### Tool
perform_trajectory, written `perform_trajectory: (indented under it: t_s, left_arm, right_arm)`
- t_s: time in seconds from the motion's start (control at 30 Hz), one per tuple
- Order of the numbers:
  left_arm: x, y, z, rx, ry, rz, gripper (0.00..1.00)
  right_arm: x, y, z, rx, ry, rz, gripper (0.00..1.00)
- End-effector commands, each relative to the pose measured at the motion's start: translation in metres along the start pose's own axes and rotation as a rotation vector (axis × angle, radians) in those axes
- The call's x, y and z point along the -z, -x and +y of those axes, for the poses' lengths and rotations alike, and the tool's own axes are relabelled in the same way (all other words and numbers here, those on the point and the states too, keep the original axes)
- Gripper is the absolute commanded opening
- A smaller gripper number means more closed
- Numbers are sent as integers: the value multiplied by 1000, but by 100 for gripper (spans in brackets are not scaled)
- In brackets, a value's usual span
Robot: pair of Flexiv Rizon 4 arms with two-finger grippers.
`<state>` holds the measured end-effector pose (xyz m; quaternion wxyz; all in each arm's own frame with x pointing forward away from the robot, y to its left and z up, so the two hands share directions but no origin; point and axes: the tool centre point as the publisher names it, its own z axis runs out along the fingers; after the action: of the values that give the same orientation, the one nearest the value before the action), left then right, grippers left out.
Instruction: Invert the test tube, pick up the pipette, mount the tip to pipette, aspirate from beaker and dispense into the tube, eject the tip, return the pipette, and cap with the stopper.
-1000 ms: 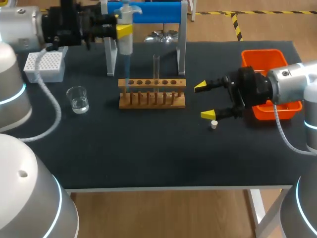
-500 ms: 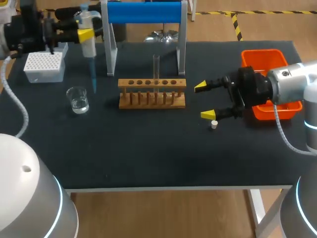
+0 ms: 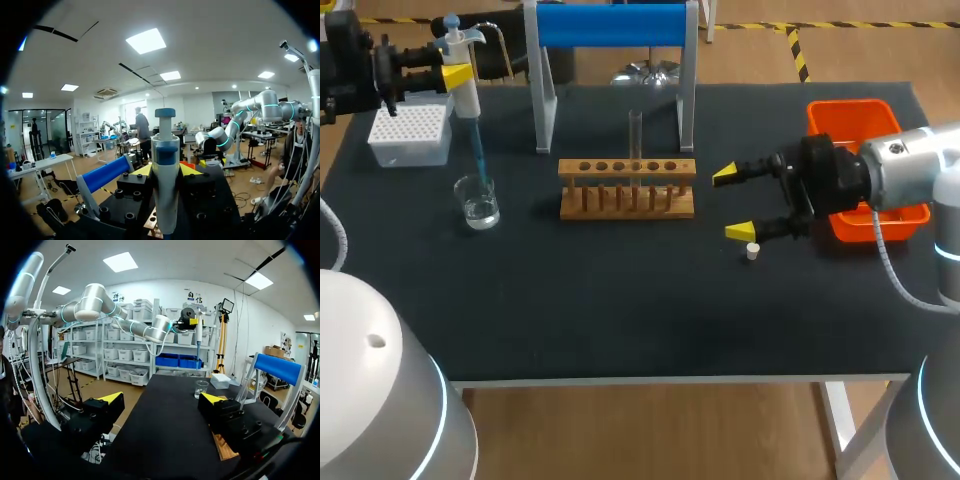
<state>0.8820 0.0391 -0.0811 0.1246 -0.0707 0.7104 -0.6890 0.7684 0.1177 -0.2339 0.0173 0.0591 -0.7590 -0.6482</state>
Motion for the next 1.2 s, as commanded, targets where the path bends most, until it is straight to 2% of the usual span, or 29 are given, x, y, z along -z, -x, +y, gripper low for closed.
perform_trajectory:
  t_s: [0.03,0.83,1.2]
  left_arm:
    - [5,9,7,0,-6,10,0]
    - [22,46,34,22,-38,0,0]
    - [24,49,39,43,-37,-7,0]
  right_arm:
    - [0,-1,1,1,-2,-1,100]
    - [0,-1,1,1,-2,-1,100]
    - [0,-1,1,1,-2,-1,100]
